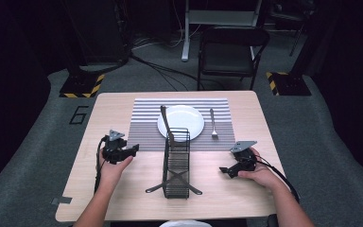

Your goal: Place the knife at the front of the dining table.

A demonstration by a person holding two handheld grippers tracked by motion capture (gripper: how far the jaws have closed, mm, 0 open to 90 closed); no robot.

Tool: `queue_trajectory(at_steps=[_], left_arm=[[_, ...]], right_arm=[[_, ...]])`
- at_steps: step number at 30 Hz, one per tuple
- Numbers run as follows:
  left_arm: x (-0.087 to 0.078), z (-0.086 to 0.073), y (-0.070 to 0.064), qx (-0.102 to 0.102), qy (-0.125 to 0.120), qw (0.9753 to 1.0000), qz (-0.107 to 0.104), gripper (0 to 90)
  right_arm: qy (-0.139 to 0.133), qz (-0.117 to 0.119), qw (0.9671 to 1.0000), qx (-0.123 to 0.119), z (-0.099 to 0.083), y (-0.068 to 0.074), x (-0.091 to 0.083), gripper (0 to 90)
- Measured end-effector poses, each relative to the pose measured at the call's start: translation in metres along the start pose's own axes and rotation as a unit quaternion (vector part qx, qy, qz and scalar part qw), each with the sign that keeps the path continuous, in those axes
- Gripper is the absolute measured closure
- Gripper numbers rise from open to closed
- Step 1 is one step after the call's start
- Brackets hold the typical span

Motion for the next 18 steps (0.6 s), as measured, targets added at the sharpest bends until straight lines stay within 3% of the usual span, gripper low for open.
queue_trajectory(at_steps=[3, 9, 18], left_arm=[[-0.006, 0.004, -0.003, 0.010, 0.002, 0.9999, 0.002, 41.6], [-0.014, 0.013, -0.013, 0.005, 0.003, 0.9999, -0.015, 46.6], [-0.021, 0.034, -0.033, 0.021, -0.006, 0.9989, -0.041, 50.8]], right_arm=[[0.000, 0.000, 1.0000, 0.001, 0.000, 0.000, 0.000, 0.0], [0.000, 0.000, 1.0000, 0.000, 0.000, 0.000, 0.000, 0.0], [0.000, 0.000, 1.0000, 0.000, 0.000, 0.000, 0.000, 0.0]])
Point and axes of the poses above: each handheld gripper's, and its own axes: x roughly forward along the jaws, z roughly out of its top, y roughly to its left, the point moved 9 cm from there along x, roughly forward along the jaws, and after that the axes turned 6 degrees about y, right-handed, at the moved point
